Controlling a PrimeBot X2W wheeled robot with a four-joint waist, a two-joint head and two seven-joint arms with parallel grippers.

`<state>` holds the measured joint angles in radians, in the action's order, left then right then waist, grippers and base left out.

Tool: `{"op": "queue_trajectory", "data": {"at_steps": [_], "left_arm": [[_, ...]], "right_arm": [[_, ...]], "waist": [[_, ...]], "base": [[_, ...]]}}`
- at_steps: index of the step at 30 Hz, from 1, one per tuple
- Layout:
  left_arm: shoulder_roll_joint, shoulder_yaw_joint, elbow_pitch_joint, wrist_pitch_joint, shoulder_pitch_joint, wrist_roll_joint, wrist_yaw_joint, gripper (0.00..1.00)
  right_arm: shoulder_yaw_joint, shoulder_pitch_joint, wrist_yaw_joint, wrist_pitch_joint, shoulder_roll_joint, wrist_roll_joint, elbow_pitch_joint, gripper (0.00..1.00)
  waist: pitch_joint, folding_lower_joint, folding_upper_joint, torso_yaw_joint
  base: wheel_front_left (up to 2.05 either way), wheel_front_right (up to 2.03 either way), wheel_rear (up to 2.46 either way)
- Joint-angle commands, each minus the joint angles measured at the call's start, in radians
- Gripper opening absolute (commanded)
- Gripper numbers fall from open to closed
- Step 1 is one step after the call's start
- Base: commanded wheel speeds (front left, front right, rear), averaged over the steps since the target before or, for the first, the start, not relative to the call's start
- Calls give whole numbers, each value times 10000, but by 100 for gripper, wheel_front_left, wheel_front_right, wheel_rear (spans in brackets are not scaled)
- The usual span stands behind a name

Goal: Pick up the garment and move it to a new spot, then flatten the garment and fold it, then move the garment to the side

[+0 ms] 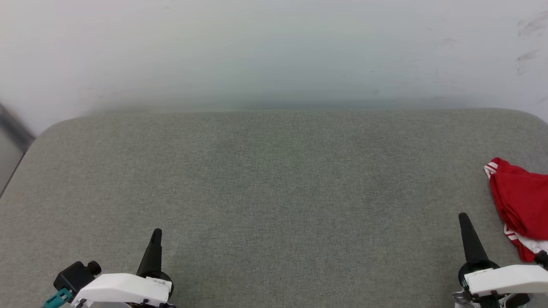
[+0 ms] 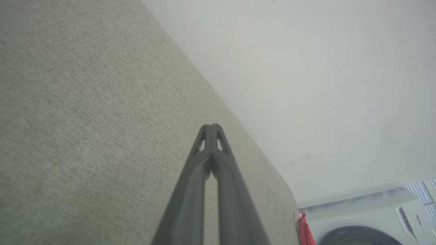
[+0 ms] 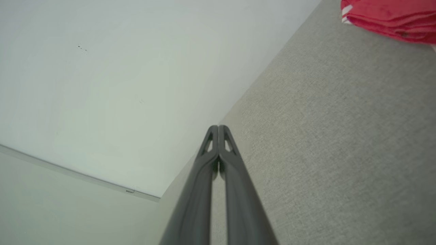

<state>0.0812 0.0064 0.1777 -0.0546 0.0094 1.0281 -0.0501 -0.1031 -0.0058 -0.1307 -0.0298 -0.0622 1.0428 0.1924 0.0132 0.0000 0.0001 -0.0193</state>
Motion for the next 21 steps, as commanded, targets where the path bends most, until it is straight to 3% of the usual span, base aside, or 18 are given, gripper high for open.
{"op": "queue_trajectory", "data": {"at_steps": [1,21], "left_arm": [[16,59,-54,48,-274,258,-62,0],[-37,337,213,580,-638,2407,-348,0]], "right_arm": [[-26,-289,-1,66,15,270,-60,0],[-62,-594,-1,582,61,2273,159,0]], "waist": [[-3,0,-1,3],[-52,0,-1,61]], "base": [[0,0,0],[0,0,0]]}}
